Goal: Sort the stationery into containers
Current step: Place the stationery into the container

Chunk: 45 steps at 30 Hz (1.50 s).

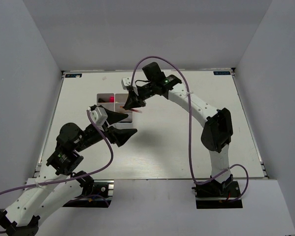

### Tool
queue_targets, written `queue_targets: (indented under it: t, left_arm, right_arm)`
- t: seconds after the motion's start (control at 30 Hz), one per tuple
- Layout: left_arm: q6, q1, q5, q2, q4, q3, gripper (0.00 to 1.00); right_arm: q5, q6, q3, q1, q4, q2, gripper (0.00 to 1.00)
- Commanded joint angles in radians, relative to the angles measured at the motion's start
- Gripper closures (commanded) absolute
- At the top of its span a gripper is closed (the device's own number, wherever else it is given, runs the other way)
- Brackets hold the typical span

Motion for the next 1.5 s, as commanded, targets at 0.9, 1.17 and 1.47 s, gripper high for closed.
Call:
queue_targets:
  t: [0.9, 1.17, 1.47]
  left_arm:
    - [0.042, 0.005, 0.015, 0.004, 0.02, -0.01, 0.17]
    - [0.042, 0.005, 0.006, -0.005, 0.02, -0.019, 0.17]
    - [0.042, 0.005, -0.003, 0.004, 0.01, -0.019, 0.17]
  right_arm:
    - [-0.193, 0.221, 0.249, 0.047, 0.252, 0.309, 1.0]
    - [-0.2, 0.196, 0.241, 0.027, 0.229, 0.337, 0.82]
    - [-0.206, 0.158, 0.194, -0.001, 0.194, 0.297, 0.51]
